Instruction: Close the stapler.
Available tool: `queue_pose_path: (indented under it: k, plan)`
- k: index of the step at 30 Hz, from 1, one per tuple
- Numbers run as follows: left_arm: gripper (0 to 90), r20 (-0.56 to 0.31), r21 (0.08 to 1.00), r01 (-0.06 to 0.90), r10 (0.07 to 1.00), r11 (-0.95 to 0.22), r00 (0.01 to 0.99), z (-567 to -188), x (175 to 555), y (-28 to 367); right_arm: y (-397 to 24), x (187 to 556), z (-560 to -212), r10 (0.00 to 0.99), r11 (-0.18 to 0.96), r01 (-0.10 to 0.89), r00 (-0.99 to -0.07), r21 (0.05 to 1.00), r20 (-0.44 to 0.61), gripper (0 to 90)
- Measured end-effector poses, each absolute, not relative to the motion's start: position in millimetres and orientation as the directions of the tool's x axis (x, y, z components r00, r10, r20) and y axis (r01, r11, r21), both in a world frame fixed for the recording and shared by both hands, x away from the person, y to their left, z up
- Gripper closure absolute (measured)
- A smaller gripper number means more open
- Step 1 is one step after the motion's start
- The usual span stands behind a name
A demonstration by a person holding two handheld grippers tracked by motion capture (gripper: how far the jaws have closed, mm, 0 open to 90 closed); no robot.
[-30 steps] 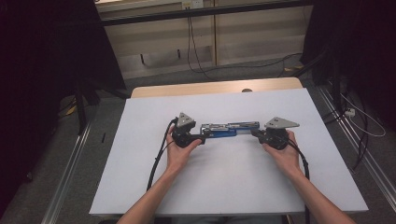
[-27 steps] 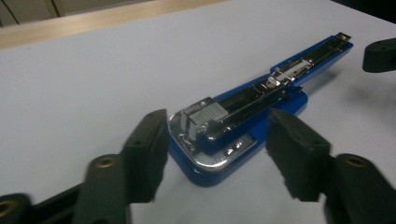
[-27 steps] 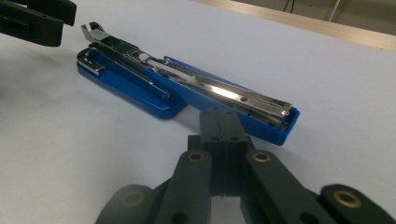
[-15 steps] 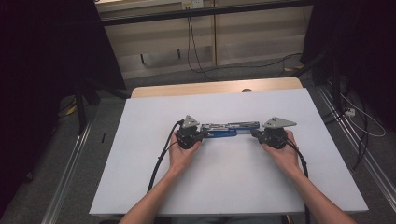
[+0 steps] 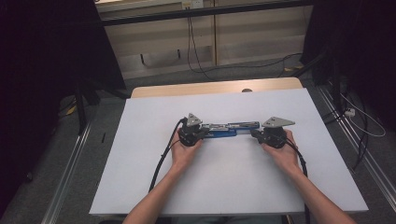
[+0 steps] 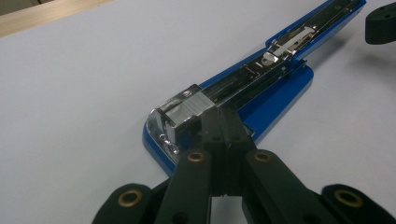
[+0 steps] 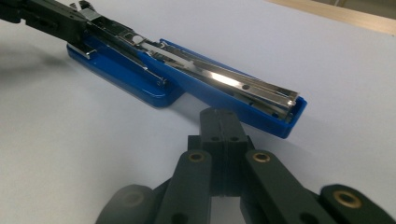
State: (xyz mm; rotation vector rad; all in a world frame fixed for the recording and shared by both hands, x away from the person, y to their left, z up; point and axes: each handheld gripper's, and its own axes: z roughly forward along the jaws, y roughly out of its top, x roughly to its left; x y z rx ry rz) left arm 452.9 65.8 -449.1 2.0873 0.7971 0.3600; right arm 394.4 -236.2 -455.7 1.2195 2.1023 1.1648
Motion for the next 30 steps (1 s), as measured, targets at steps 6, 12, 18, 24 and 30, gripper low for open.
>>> queue_pose_path:
  k: [6, 12, 18, 24, 30]
  plan:
    - [90.0, -0.027, 0.802, 0.405, 0.650, -0.439, 0.760, -449.2, 453.6, 67.3, -238.1, 397.1, -453.9, 0.868, 0.266, 0.525, -0.496, 0.809, 0.036, 90.0]
    - [90.0, -0.022, 0.801, 0.402, 0.649, -0.444, 0.761, -449.1, 453.3, 67.2, -243.3, 401.3, -455.2, 0.878, 0.280, 0.549, -0.479, 0.788, 0.022, 90.0]
    - [90.0, -0.034, 0.804, 0.406, 0.647, -0.435, 0.762, -449.8, 453.9, 68.4, -244.4, 403.9, -458.4, 0.880, 0.302, 0.584, -0.476, 0.753, 0.016, 90.0]
    - [90.0, -0.041, 0.804, 0.410, 0.647, -0.431, 0.762, -449.9, 454.1, 68.6, -240.4, 410.7, -458.1, 0.878, 0.317, 0.594, -0.478, 0.739, 0.008, 90.0]
    - [90.0, -0.035, 0.802, 0.408, 0.648, -0.436, 0.761, -449.6, 454.2, 68.8, -238.7, 413.3, -460.0, 0.883, 0.297, 0.593, -0.469, 0.748, 0.021, 90.0]
